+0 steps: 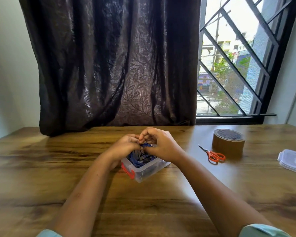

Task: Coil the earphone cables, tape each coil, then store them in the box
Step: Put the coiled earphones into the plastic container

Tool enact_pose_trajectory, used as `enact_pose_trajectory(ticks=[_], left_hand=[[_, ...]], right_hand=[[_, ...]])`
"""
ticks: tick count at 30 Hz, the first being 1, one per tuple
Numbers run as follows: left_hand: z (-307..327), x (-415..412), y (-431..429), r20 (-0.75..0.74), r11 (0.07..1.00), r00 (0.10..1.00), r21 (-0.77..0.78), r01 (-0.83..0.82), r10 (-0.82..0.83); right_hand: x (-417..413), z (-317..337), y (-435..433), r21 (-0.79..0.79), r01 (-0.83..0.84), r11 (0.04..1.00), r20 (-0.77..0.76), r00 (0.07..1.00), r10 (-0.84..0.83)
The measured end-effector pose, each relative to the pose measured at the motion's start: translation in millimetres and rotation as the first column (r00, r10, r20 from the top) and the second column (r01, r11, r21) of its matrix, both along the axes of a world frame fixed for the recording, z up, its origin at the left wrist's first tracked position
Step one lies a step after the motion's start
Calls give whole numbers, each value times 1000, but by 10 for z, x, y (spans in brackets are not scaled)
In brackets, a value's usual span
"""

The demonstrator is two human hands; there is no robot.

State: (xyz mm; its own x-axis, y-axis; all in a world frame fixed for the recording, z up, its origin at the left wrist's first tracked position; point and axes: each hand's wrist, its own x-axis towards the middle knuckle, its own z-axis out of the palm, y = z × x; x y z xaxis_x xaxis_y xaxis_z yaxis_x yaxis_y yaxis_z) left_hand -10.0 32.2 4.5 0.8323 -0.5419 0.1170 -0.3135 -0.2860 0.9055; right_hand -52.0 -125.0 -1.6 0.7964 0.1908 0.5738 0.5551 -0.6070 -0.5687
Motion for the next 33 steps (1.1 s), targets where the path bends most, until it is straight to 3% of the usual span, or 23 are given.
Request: enact_pose_trajectory(ticks=[8, 18, 26, 29, 33], left_hand=[[3, 12, 26, -67, 999, 997, -39, -28, 26], [-87, 77, 39, 30, 1000, 1000, 0, 0, 0], [-132, 104, 18, 294, 985, 951, 109, -135, 98], [-104, 49, 16, 306, 988, 949, 99, -114, 79], [-118, 68, 18, 485, 966, 865, 137, -220, 129]], right_hand=[[17, -51, -9, -27, 47, 999, 93, 995, -45], [30, -73, -23, -33, 43, 999, 53, 998, -41], [42, -79, -10, 76, 62, 995, 29, 997, -65], [26, -52, -19, 92, 73, 993, 22, 997, -76], [24, -41, -26, 116, 92, 989, 12, 996, -94]])
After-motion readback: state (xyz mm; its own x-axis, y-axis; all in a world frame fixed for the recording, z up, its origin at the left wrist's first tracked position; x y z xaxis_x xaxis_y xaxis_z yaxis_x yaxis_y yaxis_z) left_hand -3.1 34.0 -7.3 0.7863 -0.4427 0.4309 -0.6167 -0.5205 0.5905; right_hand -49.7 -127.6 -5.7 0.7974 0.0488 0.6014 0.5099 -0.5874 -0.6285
